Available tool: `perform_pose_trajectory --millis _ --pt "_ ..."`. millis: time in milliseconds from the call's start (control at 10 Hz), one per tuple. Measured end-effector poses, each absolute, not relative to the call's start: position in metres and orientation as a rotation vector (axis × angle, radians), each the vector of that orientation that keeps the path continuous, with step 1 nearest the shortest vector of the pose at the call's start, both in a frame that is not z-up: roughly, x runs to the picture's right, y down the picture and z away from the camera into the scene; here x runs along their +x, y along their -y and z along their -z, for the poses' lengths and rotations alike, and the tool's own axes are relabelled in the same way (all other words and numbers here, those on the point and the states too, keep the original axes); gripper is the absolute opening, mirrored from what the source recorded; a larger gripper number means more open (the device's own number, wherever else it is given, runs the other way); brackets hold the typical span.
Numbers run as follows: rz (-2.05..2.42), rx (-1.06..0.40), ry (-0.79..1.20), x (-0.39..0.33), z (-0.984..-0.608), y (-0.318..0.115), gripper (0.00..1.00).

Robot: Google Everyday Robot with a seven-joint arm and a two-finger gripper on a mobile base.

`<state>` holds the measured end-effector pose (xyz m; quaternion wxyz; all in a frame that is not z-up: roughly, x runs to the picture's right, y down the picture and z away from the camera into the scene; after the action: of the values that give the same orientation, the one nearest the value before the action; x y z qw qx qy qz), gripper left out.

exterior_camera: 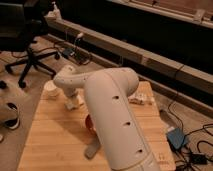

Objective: Place the white sponge in the ceramic bowl

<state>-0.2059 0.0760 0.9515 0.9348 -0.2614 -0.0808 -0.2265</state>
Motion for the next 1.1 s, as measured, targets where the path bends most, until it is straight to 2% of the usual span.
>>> perform_pose_trajectory --millis 200,300,400,800,1100 --pt "0.451 -0.561 0.161 -0.203 -0.955 -0.077 0.63" --pt "0.443 -0.572 0.155 -0.199 -0.957 -0.077 0.56" --pt "0.439 -0.576 0.152 -0.198 -0.958 -0.076 0.55" --pt "0.420 -0.571 0.142 -0.190 -0.958 -0.067 0.55" --pt "0.386 -0.508 0.161 -0.184 -0.931 -0.038 0.55"
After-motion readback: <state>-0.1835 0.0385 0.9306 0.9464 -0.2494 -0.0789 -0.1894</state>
